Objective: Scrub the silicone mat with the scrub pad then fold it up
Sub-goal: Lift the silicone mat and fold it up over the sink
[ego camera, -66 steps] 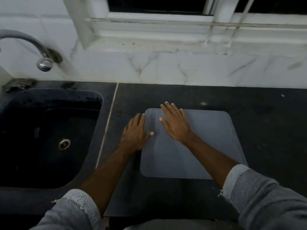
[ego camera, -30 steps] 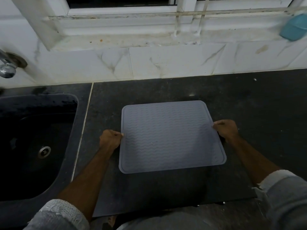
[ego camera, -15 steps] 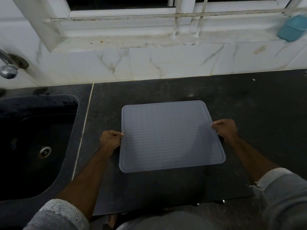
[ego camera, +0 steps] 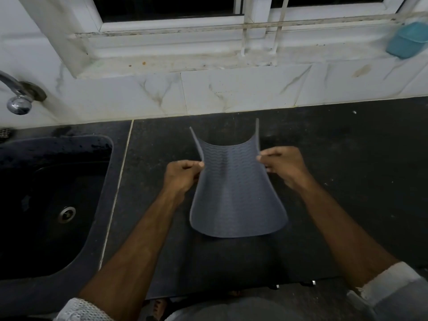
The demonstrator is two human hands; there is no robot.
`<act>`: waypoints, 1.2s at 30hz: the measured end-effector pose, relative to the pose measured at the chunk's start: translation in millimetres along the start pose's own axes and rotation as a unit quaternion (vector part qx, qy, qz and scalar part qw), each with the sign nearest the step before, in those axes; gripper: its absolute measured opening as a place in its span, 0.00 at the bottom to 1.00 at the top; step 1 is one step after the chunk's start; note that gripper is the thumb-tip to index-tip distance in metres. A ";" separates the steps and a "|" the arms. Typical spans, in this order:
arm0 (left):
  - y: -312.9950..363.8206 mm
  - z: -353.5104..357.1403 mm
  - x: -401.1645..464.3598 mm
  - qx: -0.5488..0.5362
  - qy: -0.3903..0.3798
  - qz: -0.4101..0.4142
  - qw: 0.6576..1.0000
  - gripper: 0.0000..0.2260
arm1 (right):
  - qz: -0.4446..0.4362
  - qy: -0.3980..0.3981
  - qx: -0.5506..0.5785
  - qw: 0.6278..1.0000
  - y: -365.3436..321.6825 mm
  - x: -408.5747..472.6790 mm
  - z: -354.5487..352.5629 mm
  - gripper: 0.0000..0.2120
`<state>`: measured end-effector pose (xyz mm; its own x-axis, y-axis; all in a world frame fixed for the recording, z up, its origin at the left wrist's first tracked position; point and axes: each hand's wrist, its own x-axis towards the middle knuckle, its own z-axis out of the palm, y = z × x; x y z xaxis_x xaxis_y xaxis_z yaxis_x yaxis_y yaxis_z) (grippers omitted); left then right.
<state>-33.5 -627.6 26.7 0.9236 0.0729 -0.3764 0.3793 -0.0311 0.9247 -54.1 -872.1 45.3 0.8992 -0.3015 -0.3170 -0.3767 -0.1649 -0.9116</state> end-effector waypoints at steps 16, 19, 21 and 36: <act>9.8 52.0 -10.5 0.033 -0.031 0.056 0.997 0.04 | -0.060 0.029 0.033 0.997 -25.7 -22.6 63.2 0.07; 9.7 53.2 -11.8 0.033 -0.036 0.053 0.997 0.05 | -0.063 0.031 0.032 0.997 -25.1 -24.3 62.8 0.06; 10.9 53.9 -13.8 0.030 -0.034 0.056 0.997 0.05 | -0.066 0.034 0.035 0.997 -23.7 -25.3 62.5 0.05; 26.5 58.2 -17.0 0.040 -0.042 0.043 0.997 0.01 | -0.097 -0.006 0.022 0.995 -19.5 -41.6 68.5 0.21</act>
<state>-35.8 -687.6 54.3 0.9530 -0.0170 -0.3026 0.2988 -0.1132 0.9476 -68.9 -792.0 58.2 0.9568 -0.2566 -0.1369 -0.1857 -0.1766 -0.9666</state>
